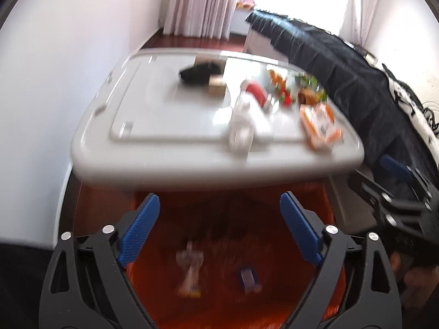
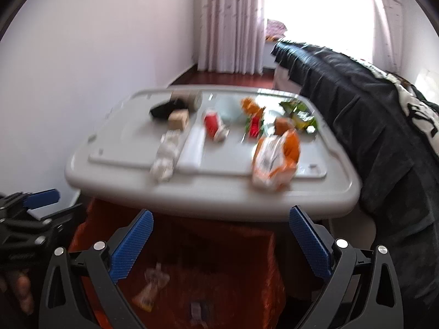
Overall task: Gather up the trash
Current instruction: 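Lower both held items into the orange bin and open both tools, then grasp the white tissue with left tool while right tool grasps the orange bread bag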
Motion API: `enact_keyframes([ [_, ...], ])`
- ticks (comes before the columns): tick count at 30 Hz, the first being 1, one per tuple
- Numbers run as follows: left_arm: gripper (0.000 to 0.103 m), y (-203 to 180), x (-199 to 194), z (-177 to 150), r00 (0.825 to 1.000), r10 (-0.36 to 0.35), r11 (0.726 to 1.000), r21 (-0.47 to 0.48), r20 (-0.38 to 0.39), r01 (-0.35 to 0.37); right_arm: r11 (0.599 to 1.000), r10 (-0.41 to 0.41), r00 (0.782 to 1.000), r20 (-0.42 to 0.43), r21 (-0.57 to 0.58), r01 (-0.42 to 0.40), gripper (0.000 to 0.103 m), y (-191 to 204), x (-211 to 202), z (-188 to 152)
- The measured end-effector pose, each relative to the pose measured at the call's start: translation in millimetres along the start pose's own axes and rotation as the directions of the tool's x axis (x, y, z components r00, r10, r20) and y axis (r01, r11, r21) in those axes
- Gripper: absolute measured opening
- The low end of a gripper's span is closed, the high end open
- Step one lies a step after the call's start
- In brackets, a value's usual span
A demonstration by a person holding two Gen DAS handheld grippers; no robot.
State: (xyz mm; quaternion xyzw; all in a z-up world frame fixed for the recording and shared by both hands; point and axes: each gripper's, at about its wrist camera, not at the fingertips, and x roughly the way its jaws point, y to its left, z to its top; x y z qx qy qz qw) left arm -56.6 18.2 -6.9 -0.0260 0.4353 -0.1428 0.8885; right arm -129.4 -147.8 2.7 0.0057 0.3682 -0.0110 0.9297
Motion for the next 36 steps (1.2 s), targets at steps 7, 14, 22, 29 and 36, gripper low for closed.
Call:
enact_keyframes([
  [7,0.088,-35,65,42,0.999,0.038,0.993,0.112,0.024,-0.041,0.999,-0.021,0.998,0.065,0.034,0.019,0.098,-20,-2,27],
  [14,0.088,-37,118,50,0.997,0.068,0.989,0.136,-0.02,-0.065,0.998,-0.021,0.998,0.061,0.06,0.018,0.098,-33,6,29],
  [22,0.067,-24,138,48,0.995,0.092,0.989,0.124,-0.049,-0.085,0.997,-0.016,0.998,0.064,0.076,0.011,0.098,-38,9,29],
  [29,0.029,-23,136,49,0.996,0.088,0.985,0.148,-0.014,-0.085,0.997,-0.016,0.998,0.057,0.077,0.011,0.098,-39,12,29],
  [36,0.022,-15,129,47,0.998,0.064,0.992,0.115,-0.019,-0.061,0.996,-0.028,0.999,0.046,0.088,0.024,0.098,-45,17,28],
])
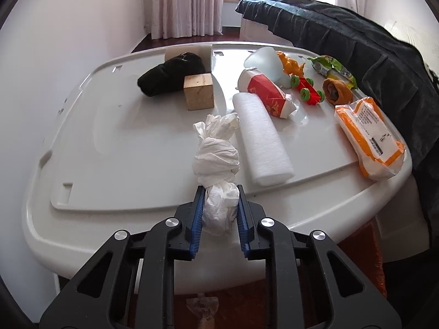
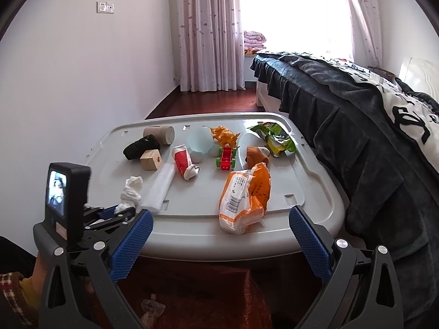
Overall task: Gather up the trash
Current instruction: 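Grasp the white tissue with left tool while right tool grasps the orange bread bag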
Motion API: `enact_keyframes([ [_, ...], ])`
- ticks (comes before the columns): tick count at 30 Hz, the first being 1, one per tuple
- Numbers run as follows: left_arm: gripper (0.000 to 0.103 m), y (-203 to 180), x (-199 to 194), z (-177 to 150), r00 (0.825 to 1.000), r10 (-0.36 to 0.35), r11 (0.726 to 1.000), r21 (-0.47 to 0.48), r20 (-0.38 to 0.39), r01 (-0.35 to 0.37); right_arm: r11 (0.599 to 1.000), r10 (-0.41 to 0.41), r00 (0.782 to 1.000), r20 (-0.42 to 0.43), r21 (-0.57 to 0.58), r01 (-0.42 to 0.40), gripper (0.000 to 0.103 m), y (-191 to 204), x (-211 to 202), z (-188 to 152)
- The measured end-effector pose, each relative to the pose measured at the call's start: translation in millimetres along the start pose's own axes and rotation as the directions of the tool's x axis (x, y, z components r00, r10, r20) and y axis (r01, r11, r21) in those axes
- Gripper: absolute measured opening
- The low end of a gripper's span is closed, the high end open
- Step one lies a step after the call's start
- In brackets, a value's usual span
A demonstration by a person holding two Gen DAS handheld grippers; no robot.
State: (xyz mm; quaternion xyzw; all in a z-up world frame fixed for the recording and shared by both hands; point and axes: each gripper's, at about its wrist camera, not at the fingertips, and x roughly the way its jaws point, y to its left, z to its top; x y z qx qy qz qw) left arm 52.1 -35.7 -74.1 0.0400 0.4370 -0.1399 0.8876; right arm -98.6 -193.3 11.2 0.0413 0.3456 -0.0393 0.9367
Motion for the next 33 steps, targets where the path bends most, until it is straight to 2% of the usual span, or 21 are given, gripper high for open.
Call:
enact_keyframes([
  [5,0.021,10,-25,-5,1.0,-0.004,0.999,-0.052,0.029,0.005,0.999,-0.037,0.999,-0.037,0.02,0.038,0.098,-11,19,5],
  [12,0.022,12,-65,-5,0.992,-0.019,0.998,-0.052,0.121,0.025,0.992,-0.127,0.99,-0.061,-0.014,0.126,0.098,-10,84,30],
  [16,0.022,13,-69,-3,0.99,-0.033,0.997,-0.058,0.139,0.041,0.989,-0.15,0.98,-0.131,-0.03,0.147,0.098,-7,129,30],
  [22,0.022,15,-66,-4,0.991,-0.041,0.997,-0.062,0.129,0.049,0.985,-0.171,0.964,-0.203,-0.047,0.165,0.096,-8,168,21],
  [24,0.022,14,-64,-5,0.991,-0.045,0.996,-0.067,0.124,0.053,0.986,-0.165,0.963,-0.214,-0.06,0.155,0.086,-8,172,18],
  [25,0.022,14,-64,-6,0.991,-0.045,0.996,-0.067,0.122,0.054,0.987,-0.154,0.964,-0.217,-0.067,0.143,0.07,-7,172,17],
  [27,0.022,13,-63,-5,0.992,-0.048,0.996,-0.066,0.116,0.056,0.988,-0.146,0.967,-0.209,-0.078,0.132,0.054,-6,170,17],
  [30,0.022,12,-63,-6,0.992,-0.055,0.996,-0.069,0.11,0.063,0.991,-0.121,0.97,-0.209,-0.075,0.107,0.043,-3,163,19],
  [33,0.022,10,-67,-6,0.992,-0.056,0.996,-0.06,0.115,0.063,0.996,-0.082,0.977,-0.197,-0.056,0.073,0.041,0,151,22],
])
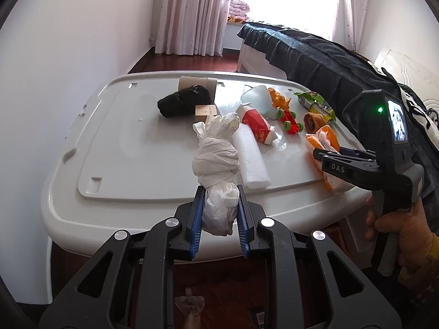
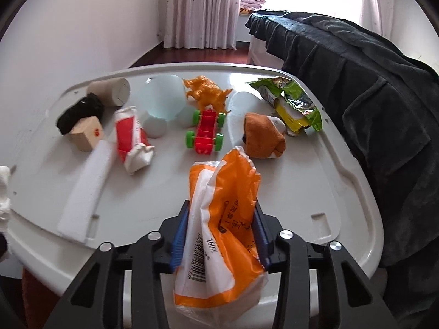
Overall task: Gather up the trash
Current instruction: 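Grasp the white tissue with left tool while right tool grasps the orange bread bag, then drop the tissue and bread bag into the bin, opening both tools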
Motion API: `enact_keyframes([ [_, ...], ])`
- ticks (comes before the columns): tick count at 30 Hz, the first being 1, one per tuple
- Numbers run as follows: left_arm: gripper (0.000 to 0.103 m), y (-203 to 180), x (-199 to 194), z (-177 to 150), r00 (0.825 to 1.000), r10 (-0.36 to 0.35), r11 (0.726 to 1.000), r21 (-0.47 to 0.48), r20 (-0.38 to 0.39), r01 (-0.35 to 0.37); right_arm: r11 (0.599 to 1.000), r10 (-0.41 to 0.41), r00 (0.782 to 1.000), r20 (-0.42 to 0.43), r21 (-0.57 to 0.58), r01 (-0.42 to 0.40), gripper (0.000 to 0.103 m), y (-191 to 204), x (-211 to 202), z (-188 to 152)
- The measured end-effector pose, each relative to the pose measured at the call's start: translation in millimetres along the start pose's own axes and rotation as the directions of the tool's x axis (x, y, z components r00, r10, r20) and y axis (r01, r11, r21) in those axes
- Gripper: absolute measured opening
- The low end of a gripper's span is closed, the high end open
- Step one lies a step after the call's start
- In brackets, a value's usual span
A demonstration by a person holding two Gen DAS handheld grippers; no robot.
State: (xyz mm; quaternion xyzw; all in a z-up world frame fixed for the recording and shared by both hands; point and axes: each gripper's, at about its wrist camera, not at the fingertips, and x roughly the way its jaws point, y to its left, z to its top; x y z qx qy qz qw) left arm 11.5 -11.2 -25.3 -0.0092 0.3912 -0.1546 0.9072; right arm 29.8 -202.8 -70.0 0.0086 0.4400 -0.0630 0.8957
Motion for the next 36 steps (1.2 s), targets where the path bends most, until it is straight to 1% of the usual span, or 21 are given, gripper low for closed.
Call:
enact_keyframes([
  [2,0.022,-3,-7,-1,1.0,-0.006,1.0,0.005,0.007,0.006,1.0,0.022,0.999,0.025,-0.003,-0.022,0.041,3,-14,0],
  [6,0.022,-10,-23,-5,1.0,-0.029,0.999,0.017,0.005,0.029,0.996,0.094,0.992,0.083,-0.018,-0.092,0.041,11,-62,-4],
  [9,0.022,-14,-37,-15,0.999,-0.037,0.999,0.031,-0.014,0.037,0.988,0.155,0.984,0.088,-0.019,-0.154,0.042,19,-97,-18],
  [11,0.022,-14,-46,-28,0.998,-0.038,0.999,0.033,-0.04,0.04,0.983,0.184,0.98,0.072,-0.026,-0.183,0.042,24,-112,-34],
  [13,0.022,-13,-52,-44,0.996,-0.042,0.999,0.032,-0.073,0.044,0.977,0.213,0.977,0.031,-0.028,-0.212,0.043,31,-122,-57],
  [17,0.022,-11,-57,-76,0.989,-0.047,0.999,0.019,-0.139,0.05,0.972,0.226,0.972,-0.066,-0.046,-0.229,0.044,43,-128,-101],
  [19,0.022,-11,-55,-86,0.986,-0.036,0.999,0.017,-0.165,0.039,0.975,0.207,0.974,-0.09,-0.061,-0.212,0.05,46,-128,-113],
  [20,0.022,-11,-54,-91,0.983,-0.026,0.999,0.014,-0.183,0.029,0.978,0.188,0.978,-0.094,-0.072,-0.195,0.056,48,-128,-118],
  [21,0.027,-11,-54,-94,0.981,-0.018,1.0,0.006,-0.195,0.019,0.981,0.169,0.98,-0.101,-0.078,-0.177,0.07,49,-127,-121],
  [22,0.042,-9,-53,-97,0.979,-0.017,1.0,-0.006,-0.204,0.016,0.983,0.16,0.981,-0.107,-0.079,-0.168,0.079,49,-127,-123],
  [23,0.054,-8,-53,-98,0.976,-0.01,1.0,-0.02,-0.216,0.006,0.985,0.154,0.983,-0.097,-0.066,-0.16,0.088,47,-128,-122],
  [24,0.07,-7,-54,-98,0.975,0.007,0.999,-0.03,-0.22,-0.014,0.986,0.151,0.984,-0.089,-0.056,-0.157,0.094,44,-130,-121],
  [25,0.082,-6,-55,-96,0.976,0.03,0.999,-0.036,-0.215,-0.039,0.987,0.15,0.985,-0.082,-0.046,-0.154,0.098,42,-131,-119],
  [26,0.085,-5,-59,-94,0.979,0.054,0.997,-0.04,-0.197,-0.063,0.988,0.148,0.986,-0.073,-0.04,-0.151,0.098,39,-134,-118],
  [27,0.086,-4,-61,-92,0.981,0.058,0.997,-0.042,-0.183,-0.067,0.988,0.147,0.988,-0.054,-0.03,-0.148,0.098,36,-137,-116],
  [32,0.087,-5,-67,-75,0.991,0.042,0.998,-0.043,-0.131,-0.048,0.992,0.128,0.991,0.034,-0.011,-0.127,0.098,24,-148,-102],
  [36,0.088,-10,-60,-46,0.998,0.016,1.0,-0.02,-0.065,-0.018,0.996,0.093,0.988,0.121,0.005,-0.095,0.098,11,-161,-83],
])
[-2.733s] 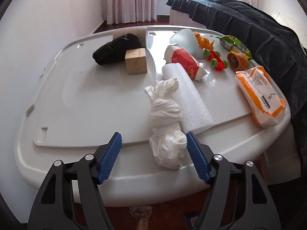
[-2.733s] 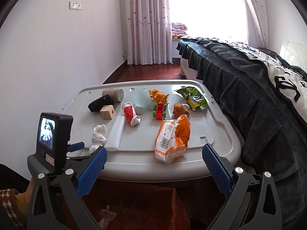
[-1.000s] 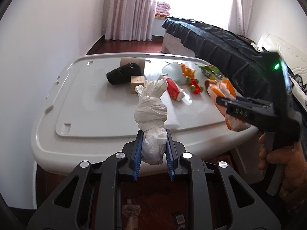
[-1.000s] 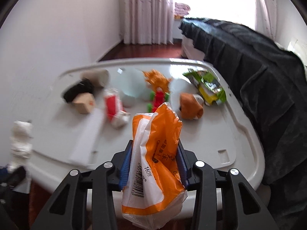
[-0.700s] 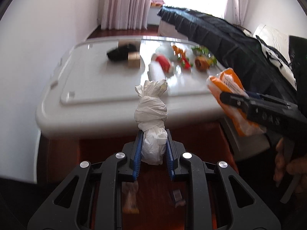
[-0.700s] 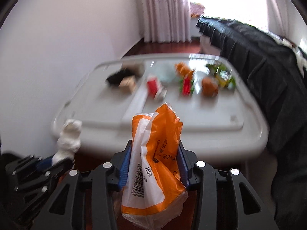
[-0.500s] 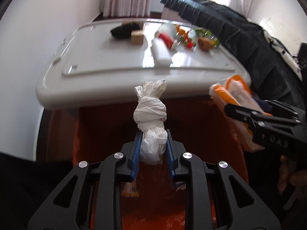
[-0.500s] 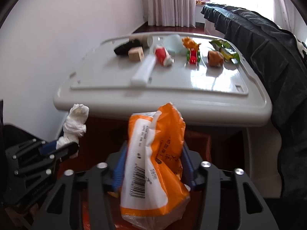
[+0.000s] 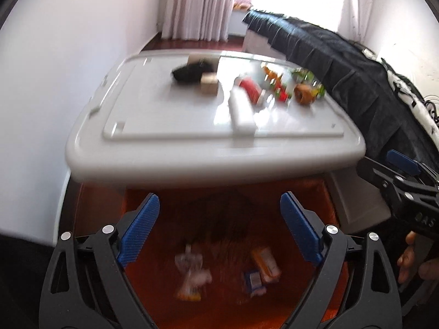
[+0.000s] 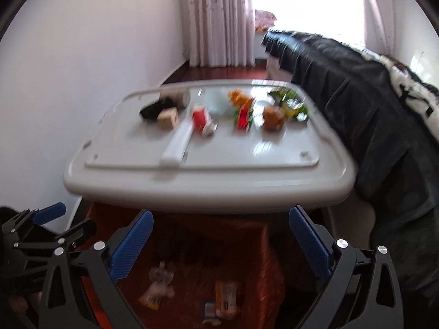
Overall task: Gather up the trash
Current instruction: 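Drop the tissue and bread bag into the bin, opening both tools, then grasp the white foam tube with left tool while right tool grasps the orange cloth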
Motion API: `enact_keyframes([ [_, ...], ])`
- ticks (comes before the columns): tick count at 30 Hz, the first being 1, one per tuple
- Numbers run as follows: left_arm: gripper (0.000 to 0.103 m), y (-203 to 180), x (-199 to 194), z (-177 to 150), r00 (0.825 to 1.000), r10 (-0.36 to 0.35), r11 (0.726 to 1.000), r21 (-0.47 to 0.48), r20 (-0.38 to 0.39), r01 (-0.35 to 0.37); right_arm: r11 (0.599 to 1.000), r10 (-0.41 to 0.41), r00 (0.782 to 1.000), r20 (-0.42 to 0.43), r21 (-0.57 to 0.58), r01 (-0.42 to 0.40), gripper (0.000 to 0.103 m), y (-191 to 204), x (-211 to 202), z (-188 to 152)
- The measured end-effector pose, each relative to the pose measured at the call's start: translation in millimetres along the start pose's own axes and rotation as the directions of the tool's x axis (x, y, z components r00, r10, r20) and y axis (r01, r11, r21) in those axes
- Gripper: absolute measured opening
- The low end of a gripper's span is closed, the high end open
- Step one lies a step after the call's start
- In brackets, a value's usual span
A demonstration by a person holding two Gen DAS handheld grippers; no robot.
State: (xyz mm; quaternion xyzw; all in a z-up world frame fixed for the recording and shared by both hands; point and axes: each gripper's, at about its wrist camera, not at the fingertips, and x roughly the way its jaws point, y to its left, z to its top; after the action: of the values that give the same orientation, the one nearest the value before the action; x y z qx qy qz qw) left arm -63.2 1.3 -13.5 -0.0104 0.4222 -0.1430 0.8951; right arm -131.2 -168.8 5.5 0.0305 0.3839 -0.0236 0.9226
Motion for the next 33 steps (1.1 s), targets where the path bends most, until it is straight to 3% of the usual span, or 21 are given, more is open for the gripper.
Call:
enact_keyframes([
  [3,0.088,-9,16,28,0.999,0.001,1.0,0.017,0.042,-0.002,1.0,-0.008,0.999,0.048,0.006,0.008,0.098,-9,-5,22],
  [8,0.087,-28,65,63,1.0,0.012,0.999,0.041,0.029,-0.013,0.998,-0.055,0.99,0.133,-0.017,0.058,0.098,-17,-8,49],
  [17,0.086,-46,146,92,0.998,0.051,0.997,0.061,-0.032,-0.049,0.998,-0.063,0.987,0.145,-0.016,0.066,0.098,-29,5,53],
  [20,0.08,-49,164,97,0.997,0.061,0.996,0.062,-0.051,-0.058,0.998,-0.06,0.989,0.137,-0.011,0.062,0.098,-33,9,52],
  [26,0.056,-46,186,100,0.994,0.089,0.995,0.059,-0.066,-0.085,0.999,-0.046,0.989,0.138,0.009,0.045,0.098,-38,12,53],
  [28,0.034,-43,187,101,0.995,0.088,0.994,0.063,-0.056,-0.085,0.999,-0.053,0.989,0.138,0.008,0.052,0.098,-39,13,54],
  [33,0.031,-27,179,100,0.996,0.067,0.998,0.021,-0.052,-0.066,0.996,-0.089,0.988,0.126,0.007,0.089,0.098,-42,23,57],
])
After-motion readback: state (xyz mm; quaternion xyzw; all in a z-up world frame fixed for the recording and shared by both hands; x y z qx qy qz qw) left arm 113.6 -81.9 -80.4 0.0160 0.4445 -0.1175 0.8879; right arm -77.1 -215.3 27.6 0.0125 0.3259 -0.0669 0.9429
